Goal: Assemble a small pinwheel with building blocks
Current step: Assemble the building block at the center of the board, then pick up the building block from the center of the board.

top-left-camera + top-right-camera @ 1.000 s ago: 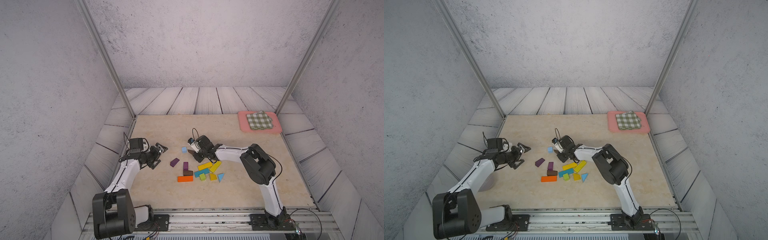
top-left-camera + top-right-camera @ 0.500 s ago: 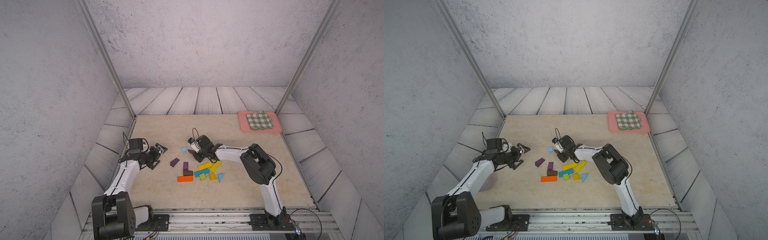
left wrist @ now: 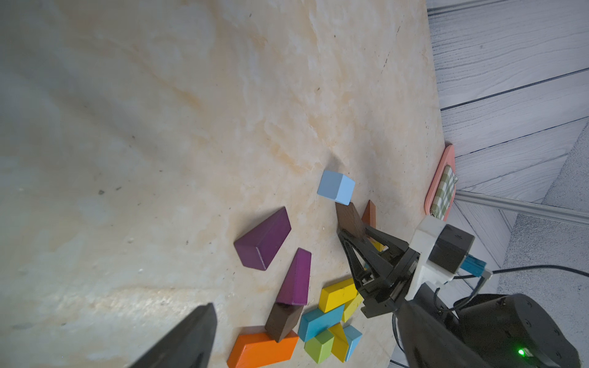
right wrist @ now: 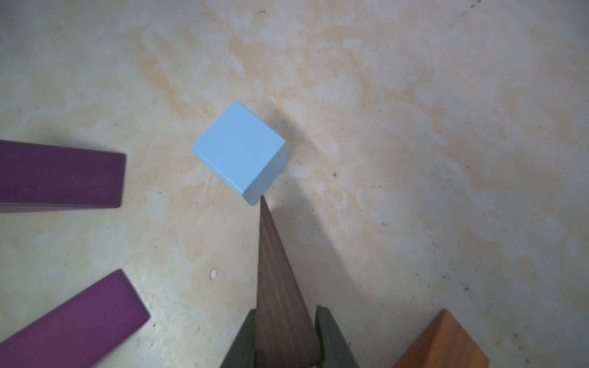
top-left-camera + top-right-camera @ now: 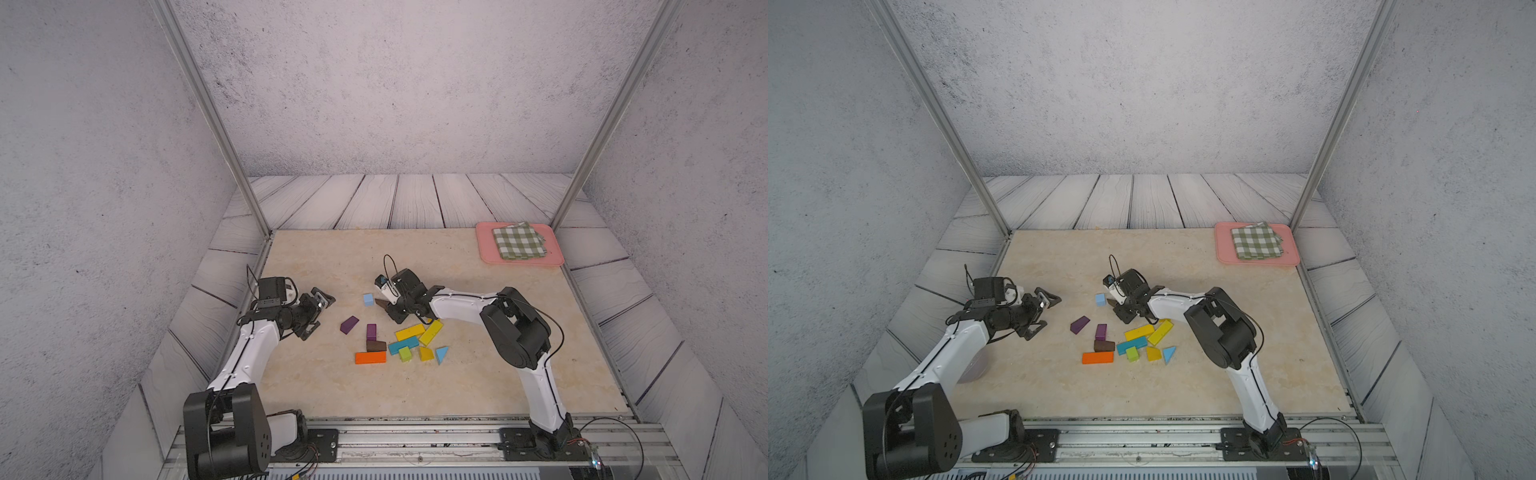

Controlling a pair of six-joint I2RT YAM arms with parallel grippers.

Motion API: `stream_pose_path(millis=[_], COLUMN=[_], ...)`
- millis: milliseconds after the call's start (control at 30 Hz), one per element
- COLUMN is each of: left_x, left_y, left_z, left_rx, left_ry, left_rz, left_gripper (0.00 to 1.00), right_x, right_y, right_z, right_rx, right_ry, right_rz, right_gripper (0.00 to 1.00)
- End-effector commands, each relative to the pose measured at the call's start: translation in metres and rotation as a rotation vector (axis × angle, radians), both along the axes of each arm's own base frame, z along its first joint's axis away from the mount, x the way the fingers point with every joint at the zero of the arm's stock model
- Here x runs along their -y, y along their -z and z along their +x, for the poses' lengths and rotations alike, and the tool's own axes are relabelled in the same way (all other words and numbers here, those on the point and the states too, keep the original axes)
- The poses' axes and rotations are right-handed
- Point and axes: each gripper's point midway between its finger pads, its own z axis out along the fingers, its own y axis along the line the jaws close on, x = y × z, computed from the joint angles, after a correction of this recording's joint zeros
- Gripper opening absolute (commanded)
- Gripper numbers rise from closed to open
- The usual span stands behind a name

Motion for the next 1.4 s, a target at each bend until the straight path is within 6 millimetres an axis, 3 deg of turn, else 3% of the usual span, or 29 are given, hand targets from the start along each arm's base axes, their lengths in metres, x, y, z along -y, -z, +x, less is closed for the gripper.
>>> stream_pose_path(millis=[0, 233, 333, 467, 667, 767, 833, 933, 1133, 1367], left_x=[-0.004, -0.005, -0.006, -0.008, -0.009, 0.002, 0.016, 0.029, 0.055, 0.053], left_y=[0.003, 0.005, 0.007, 0.009, 0.018, 0.024, 0.028, 0.037, 0.058, 0.081], left_z=[-0.002, -0.004, -0.004, -0.006, -0.018, -0.023, -0.022, -0.02, -0.011, 0.0], left_rx=[-0.01, -0.021, -0.027, -0.052, -0.158, -0.217, -0.239, -0.274, -0.291, -0.342], left_ry=[0.004, 0.012, 0.024, 0.051, 0.145, 0.232, 0.311, 0.4, 0.502, 0.54], left_rz=[0.018, 0.035, 0.05, 0.084, 0.275, 0.41, 0.466, 0.543, 0.571, 0.613], left_gripper=[0.96, 0.96, 0.96, 0.96, 0.96, 0.92, 0.88, 0.83, 0.83, 0.81], right_x=[-0.002, 0.0, 0.003, 0.004, 0.01, 0.028, 0.045, 0.072, 0.112, 0.127], right_y=[0.021, 0.022, 0.014, -0.001, -0.057, -0.09, -0.111, -0.126, -0.135, -0.119], right_z=[-0.002, -0.003, -0.001, 0.0, -0.004, -0.01, -0.016, -0.028, -0.051, -0.064], right_rx=[-0.044, -0.047, -0.025, -0.001, 0.046, 0.088, 0.114, 0.134, 0.092, 0.057], right_ry=[-0.014, -0.009, 0.003, 0.002, 0.03, 0.087, 0.134, 0.193, 0.258, 0.264], right_rz=[-0.015, -0.023, -0.023, -0.014, 0.05, 0.076, 0.076, 0.081, 0.135, 0.13], right_gripper=[0.25, 0.32, 0.45, 0.51, 0.62, 0.73, 0.87, 0.99, 0.99, 0.99])
